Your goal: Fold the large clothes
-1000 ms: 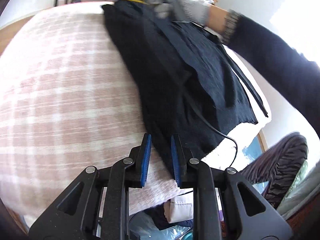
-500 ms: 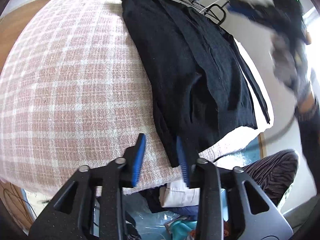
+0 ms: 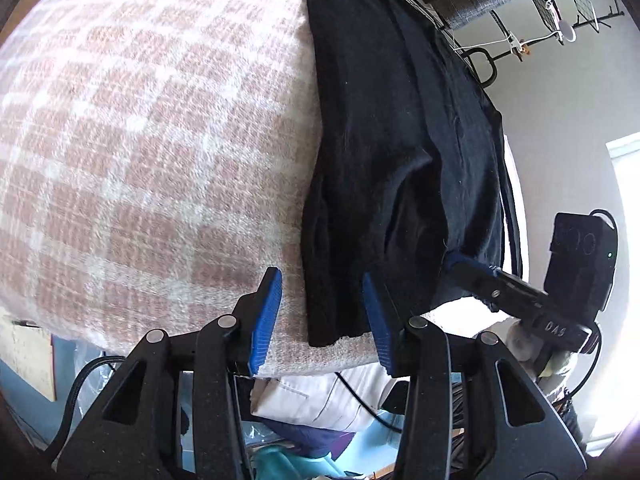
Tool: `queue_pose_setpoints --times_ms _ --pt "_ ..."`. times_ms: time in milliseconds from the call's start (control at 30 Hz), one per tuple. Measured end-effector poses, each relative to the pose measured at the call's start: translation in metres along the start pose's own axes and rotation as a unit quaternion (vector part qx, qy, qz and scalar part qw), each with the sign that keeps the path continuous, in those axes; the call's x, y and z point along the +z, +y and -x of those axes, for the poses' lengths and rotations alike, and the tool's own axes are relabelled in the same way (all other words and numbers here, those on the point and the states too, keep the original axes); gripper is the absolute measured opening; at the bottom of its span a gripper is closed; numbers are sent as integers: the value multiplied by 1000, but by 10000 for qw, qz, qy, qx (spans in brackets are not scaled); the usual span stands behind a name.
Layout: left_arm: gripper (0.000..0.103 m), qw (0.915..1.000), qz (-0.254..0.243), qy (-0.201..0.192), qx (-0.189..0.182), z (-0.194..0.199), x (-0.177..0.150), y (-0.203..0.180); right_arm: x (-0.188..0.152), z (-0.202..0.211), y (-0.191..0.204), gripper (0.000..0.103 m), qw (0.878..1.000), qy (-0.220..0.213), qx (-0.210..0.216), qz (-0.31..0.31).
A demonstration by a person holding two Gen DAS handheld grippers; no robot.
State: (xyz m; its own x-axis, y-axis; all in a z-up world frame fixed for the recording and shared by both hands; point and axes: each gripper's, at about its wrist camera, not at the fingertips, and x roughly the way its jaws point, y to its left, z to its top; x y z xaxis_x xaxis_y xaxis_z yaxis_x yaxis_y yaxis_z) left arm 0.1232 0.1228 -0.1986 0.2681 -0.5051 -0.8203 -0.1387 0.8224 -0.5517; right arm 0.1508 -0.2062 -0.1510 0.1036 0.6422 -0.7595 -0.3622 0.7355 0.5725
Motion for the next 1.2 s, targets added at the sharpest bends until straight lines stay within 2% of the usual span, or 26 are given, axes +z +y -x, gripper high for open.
queue_pose_setpoints --times_ms 67,133,233,300,333,400,433,467,500,533,600,700,767,800,900,1067,1200 --pt "43 9999 128 -62 -55 -5 -3 1 -3 -10 2 30 9999 102 -25 92" --pt "43 9996 228 -121 -124 -7 -4 3 -5 -19 3 2 9993 268 241 108" --pt "43 9995 213 -202 -118 -4 -6 3 -9 -12 -2 1 9923 220 1127 -466" --pt "43 9990 319 -263 -176 -1 -10 7 -14 -7 -7 1 9906 171 1197 -639" --pt "43 9987 383 -269 -217 -2 -12 9 -15 -7 -8 1 9932 214 993 -563" --pt "43 9984 403 -341 -221 -3 -13 9 -15 -9 -4 6 9993 204 269 -177" --pt "43 9985 373 -359 -195 -3 -13 7 -15 -9 -3 14 9998 195 81 -55" --pt "43 9986 337 -359 -173 -4 -12 5 -14 -7 -2 21 9998 202 46 20" --pt "43 9987 327 -350 -199 -5 -12 3 -14 -4 -1 37 9998 157 69 54" --pt "43 9985 359 -317 -251 -6 -11 3 -13 3 2 39 9999 44 41 109" --pt "43 9980 415 -332 -330 -9 -12 2 -11 16 9 39 9993 -149 -95 335" --pt "43 9984 297 -433 -227 -12 -9 -6 -7 36 15 41 9975 -453 -155 528" --pt "31 9982 317 -459 -220 -16 -7 -9 0 43 16 43 9964 -631 -174 548" --pt "21 9982 344 -439 -218 -20 -5 -10 3 46 15 44 9961 -677 -172 532" --pt "7 9974 401 -593 -88 -22 -4 -15 10 52 8 44 9962 -771 -159 379" --pt "4 9927 604 -1002 -275 -12 -10 -22 29 70 -1 44 9952 -963 -108 156" --pt "4 9870 710 -1388 -385 -6 -20 -30 62 82 3 52 9937 -1118 30 75"
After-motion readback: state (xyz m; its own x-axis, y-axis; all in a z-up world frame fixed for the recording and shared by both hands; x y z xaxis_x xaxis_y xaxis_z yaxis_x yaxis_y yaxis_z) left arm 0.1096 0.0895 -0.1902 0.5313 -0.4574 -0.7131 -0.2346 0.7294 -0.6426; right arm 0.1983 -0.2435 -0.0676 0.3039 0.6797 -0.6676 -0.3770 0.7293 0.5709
